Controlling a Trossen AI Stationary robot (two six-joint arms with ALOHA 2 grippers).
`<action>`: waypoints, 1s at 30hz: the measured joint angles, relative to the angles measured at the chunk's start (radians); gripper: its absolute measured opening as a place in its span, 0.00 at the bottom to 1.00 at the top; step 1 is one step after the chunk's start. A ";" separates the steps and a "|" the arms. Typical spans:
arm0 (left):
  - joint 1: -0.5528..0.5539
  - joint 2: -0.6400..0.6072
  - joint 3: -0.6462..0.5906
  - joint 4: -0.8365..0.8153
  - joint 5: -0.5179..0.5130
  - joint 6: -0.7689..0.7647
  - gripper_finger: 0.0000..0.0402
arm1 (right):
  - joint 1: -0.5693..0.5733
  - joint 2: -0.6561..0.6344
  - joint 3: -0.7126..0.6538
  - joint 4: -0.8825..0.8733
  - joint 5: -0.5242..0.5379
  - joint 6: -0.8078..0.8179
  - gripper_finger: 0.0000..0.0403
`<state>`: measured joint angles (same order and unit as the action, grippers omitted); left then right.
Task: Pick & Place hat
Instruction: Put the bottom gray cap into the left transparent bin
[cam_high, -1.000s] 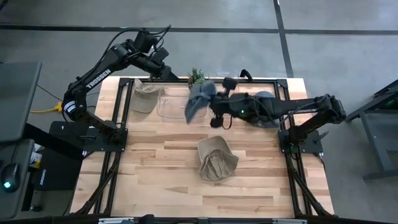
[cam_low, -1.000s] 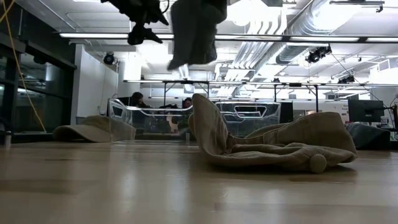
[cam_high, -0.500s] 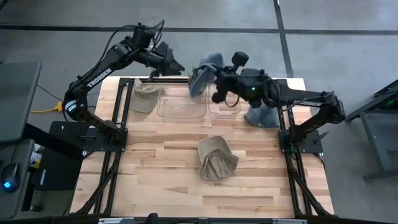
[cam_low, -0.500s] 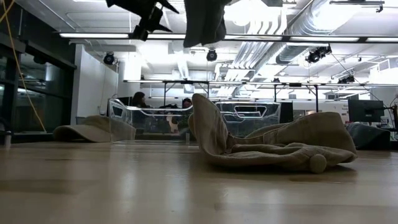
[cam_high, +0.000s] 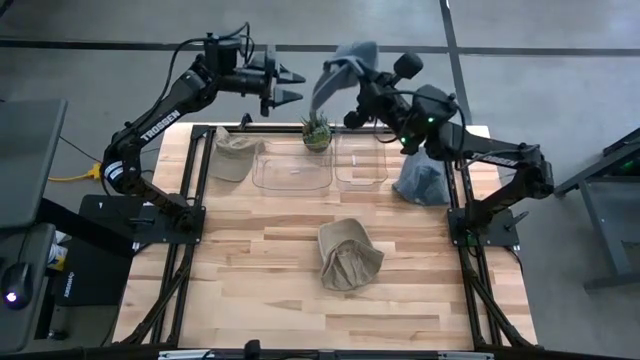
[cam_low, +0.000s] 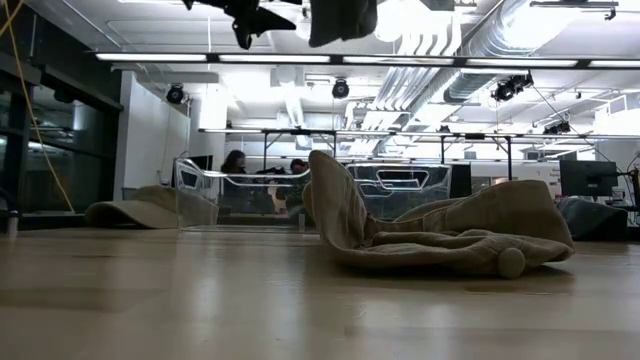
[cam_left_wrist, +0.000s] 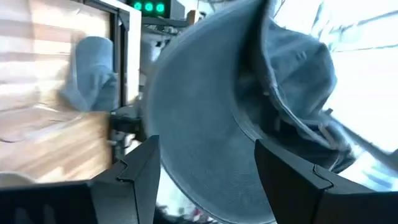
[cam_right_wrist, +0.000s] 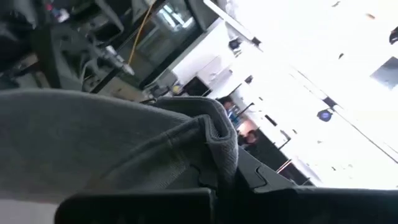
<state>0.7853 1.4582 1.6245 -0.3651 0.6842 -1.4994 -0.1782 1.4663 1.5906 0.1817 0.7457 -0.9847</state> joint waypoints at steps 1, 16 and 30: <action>0.000 0.000 0.000 0.016 -0.011 -0.027 0.55 | -0.002 0.000 0.000 0.015 -0.004 -0.011 0.00; -0.091 0.064 -0.002 0.233 -0.066 -0.234 0.55 | -0.086 0.000 0.000 0.216 -0.075 -0.093 0.00; -0.158 0.136 -0.002 0.562 -0.173 -0.394 0.55 | -0.090 -0.002 0.000 0.168 -0.063 -0.089 0.00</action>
<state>0.6276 1.5940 1.6230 0.1970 0.5117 -1.8933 -0.2680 1.4647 1.5905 0.3499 0.6825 -1.0738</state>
